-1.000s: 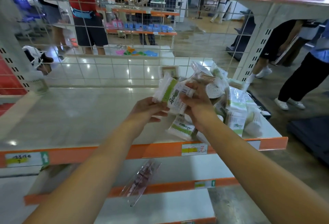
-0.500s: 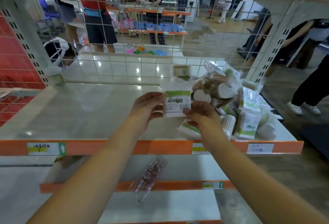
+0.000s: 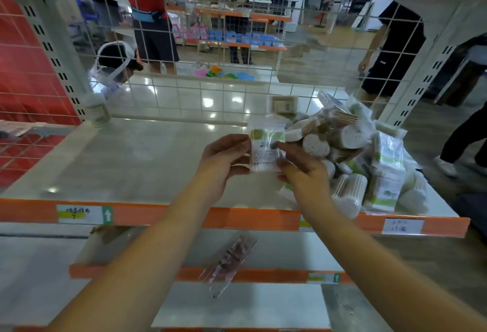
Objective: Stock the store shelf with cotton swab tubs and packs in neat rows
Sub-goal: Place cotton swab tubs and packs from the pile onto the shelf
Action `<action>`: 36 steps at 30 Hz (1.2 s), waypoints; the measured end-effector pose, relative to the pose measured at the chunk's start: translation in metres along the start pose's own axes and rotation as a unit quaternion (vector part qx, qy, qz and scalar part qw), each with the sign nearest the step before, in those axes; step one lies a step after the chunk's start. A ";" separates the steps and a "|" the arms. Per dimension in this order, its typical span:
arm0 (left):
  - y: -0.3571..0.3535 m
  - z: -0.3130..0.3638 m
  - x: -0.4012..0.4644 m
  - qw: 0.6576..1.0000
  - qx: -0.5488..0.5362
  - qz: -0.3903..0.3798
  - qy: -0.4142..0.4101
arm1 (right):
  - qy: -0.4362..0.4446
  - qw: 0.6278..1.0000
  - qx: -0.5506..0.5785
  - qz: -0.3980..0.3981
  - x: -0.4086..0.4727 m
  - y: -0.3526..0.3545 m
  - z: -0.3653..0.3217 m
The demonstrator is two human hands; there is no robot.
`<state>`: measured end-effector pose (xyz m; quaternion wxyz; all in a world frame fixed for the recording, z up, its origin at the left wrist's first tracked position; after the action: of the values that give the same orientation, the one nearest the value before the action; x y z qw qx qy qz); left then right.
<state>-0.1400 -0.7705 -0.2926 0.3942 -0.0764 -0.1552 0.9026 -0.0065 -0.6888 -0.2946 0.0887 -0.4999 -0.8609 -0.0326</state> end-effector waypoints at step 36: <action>0.153 0.010 0.052 0.683 0.722 -0.004 -0.115 | 0.008 0.970 -0.224 0.092 0.107 -0.142 0.084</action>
<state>-0.2829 -0.8324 -0.3357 0.3103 0.3368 0.4997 0.7352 -0.1909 -0.6560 -0.3528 -0.0158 -0.5842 -0.7809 -0.2207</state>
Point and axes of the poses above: each hand's wrist, its own x-axis towards the middle knuckle, its own y-axis out of the back of the hand, z = x × y, the point moved 3 cm from there along x, towards the middle knuckle, and after that the axes turned 5 degrees about z, right-handed, at the moved point
